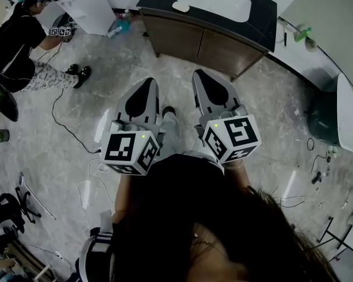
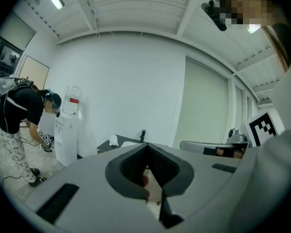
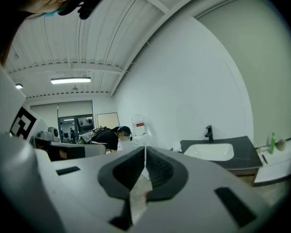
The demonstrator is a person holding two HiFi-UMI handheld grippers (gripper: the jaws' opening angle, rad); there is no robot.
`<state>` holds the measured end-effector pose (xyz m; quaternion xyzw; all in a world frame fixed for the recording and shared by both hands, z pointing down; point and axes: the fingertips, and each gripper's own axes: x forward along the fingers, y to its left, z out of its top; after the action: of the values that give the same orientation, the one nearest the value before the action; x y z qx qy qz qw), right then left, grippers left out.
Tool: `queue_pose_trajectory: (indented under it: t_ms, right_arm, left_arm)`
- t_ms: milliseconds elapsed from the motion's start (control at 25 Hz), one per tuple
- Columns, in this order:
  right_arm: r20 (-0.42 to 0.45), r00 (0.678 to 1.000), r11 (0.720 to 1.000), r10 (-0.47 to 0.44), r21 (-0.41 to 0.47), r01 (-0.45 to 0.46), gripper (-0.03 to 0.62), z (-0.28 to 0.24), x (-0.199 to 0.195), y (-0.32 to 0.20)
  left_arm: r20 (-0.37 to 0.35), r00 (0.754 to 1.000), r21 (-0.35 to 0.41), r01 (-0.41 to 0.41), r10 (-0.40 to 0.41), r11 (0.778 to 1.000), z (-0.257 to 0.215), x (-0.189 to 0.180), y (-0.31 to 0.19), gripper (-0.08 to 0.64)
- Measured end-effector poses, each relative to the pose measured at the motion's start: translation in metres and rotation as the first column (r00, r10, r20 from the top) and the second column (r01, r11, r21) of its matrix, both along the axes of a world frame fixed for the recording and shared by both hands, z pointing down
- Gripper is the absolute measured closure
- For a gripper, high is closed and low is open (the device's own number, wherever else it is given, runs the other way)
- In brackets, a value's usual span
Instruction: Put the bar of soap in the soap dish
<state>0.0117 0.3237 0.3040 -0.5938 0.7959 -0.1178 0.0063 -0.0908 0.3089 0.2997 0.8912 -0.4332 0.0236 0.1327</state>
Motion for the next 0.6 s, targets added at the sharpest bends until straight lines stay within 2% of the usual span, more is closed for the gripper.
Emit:
queue_pose_trajectory:
  t_ms: [360, 600]
  right_arm:
    - [-0.026, 0.999, 0.999, 0.020, 0.032, -0.019, 0.575, -0.028, -0.003, -0.150]
    - [-0.034, 0.999, 0.999, 0.028, -0.017, -0.029, 0.574, -0.018, 0.004, -0.209]
  left_arm:
    - [-0.024, 0.998, 0.034, -0.054, 0.055, 0.998, -0.024, 0.004, -0.148, 0.560]
    - [-0.032, 0.998, -0.006, -0.063, 0.063, 0.998, -0.015, 0.005, -0.209, 0.560]
